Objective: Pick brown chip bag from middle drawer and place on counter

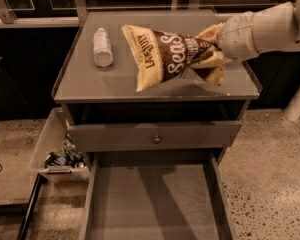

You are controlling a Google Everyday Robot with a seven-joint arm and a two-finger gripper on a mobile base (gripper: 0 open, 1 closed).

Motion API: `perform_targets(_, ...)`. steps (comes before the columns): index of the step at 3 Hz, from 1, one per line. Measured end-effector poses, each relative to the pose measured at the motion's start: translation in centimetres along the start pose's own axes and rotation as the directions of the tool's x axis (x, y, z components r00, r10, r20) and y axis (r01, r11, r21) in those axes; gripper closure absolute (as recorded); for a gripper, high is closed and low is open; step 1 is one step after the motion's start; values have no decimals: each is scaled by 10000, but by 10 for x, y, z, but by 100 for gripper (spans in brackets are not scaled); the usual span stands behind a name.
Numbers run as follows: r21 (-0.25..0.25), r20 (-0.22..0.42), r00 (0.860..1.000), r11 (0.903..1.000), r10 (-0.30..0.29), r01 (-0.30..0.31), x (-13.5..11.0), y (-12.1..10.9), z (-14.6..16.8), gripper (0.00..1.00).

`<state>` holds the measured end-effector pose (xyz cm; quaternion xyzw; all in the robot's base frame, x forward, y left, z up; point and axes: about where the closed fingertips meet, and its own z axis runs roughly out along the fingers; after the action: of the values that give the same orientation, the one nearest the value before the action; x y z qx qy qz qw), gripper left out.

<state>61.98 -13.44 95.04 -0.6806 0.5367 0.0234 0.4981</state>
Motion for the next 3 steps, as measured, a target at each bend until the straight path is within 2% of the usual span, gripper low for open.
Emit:
perform_targets(1,494,-675,9931,9944,962,-929,35,-16,31,100)
perform_targets(2,973,-1359,9792,9856,1508,-1383,62,-28,54,100)
perform_targets(3,1335,-1723,9688,9787,1781,-1562,75,-41,70,100)
